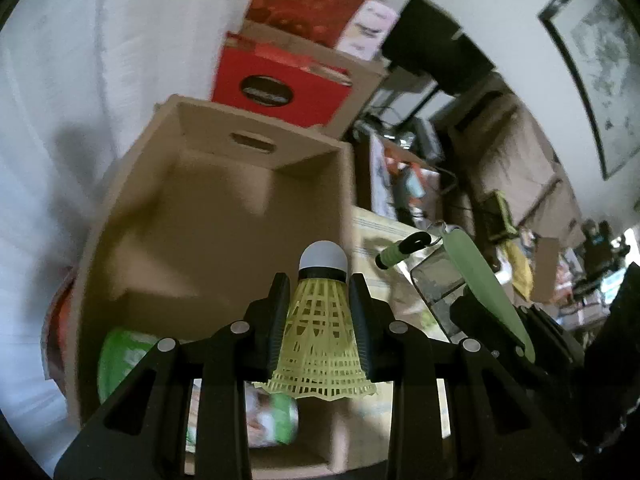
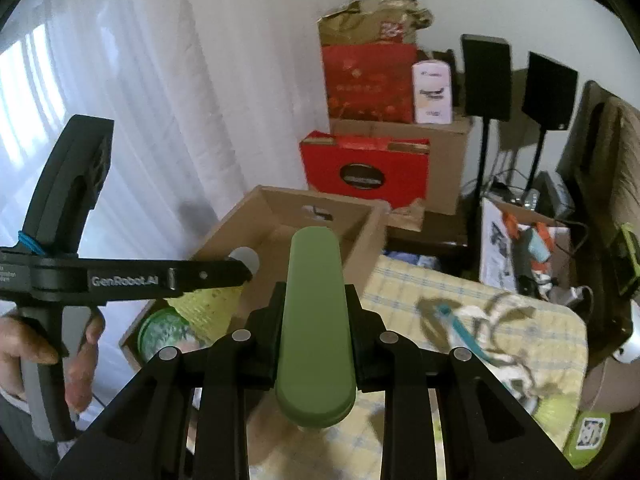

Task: Organize objects
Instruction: 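Lower the shuttlecock into the box with the left tool while the right tool lowers the fan in, both opening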

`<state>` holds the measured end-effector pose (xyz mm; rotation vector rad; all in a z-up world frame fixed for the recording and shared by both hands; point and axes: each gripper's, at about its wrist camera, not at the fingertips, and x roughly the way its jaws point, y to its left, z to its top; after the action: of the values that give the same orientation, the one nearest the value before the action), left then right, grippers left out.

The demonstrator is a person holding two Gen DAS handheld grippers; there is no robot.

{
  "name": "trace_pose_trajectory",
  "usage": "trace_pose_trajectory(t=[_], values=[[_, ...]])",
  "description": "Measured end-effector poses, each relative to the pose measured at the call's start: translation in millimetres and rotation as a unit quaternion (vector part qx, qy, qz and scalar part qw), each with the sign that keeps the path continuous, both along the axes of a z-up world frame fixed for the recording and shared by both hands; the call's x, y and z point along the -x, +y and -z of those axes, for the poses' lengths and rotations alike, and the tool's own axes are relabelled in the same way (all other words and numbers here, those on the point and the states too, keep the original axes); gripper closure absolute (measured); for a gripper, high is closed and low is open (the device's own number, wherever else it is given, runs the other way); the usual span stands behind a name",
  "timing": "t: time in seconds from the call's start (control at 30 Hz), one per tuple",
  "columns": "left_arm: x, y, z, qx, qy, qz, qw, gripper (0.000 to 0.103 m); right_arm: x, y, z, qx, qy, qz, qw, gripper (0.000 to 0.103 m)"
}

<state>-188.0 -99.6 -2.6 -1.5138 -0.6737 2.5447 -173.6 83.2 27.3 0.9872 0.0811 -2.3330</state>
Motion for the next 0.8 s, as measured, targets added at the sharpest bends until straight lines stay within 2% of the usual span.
trace_pose_trajectory(t=[0.33,0.7,0.8], values=[[28,-42,42,0.013,-0.034,-0.032,0.9988,0.075,40,-59,44,-0.003,-0.033,-0.015,0.999,0.077],[58,-53,91,0.034,-0.092,-0.035,0.9946,0.075,72,-96,105,-0.078,-0.074,-0.016,0.994,0.077],[63,-52,98,0.033,-0.103,-0.031,0.9937,0.075,70,-101,110,-0.100,-0.063,-0.024,0.993,0.077]])
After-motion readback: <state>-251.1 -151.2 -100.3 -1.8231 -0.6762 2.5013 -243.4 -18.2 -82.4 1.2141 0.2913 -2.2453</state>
